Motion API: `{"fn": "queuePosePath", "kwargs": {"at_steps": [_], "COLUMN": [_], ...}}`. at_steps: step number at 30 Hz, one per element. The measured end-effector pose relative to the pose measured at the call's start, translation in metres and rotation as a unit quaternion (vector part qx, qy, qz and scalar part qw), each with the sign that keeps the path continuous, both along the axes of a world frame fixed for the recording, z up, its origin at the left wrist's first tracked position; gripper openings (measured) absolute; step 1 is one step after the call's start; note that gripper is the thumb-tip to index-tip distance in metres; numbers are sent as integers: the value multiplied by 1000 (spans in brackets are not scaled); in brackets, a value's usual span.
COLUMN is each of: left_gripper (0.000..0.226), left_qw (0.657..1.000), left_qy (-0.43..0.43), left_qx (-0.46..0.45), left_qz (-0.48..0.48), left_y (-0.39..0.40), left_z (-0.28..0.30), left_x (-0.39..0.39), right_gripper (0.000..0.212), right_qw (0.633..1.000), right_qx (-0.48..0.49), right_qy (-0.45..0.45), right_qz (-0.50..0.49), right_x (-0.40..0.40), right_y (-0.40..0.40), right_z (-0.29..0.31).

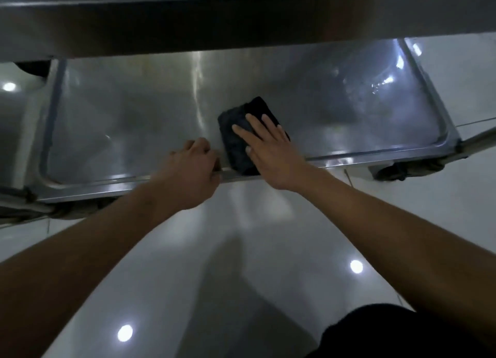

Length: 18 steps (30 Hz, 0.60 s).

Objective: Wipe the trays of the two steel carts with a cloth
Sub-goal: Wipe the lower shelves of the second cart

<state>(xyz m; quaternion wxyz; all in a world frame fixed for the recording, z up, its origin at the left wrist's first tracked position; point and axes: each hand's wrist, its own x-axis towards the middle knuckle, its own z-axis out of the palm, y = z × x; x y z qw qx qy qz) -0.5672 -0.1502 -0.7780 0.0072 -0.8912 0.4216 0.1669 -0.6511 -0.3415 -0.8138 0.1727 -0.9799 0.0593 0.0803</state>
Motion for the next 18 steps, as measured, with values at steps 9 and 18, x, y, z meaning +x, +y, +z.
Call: {"fn": "queuePosePath", "kwargs": {"at_steps": [9,18], "left_gripper": [27,31], "left_qw": [973,973], "left_qy": [-78,-77], "left_qx": [-158,-208], "left_qz": [150,60], "left_y": [-96,-217], "left_z": [-35,-36], "left_x": [-73,-118], "right_gripper": [51,52], "right_qw": [994,977], "right_qx": [16,-49], "right_qy": [-75,-57], "right_qz": [-77,-200], "right_x": [-38,-121], "right_y": [-91,-238], "right_z": [-19,-15]}}
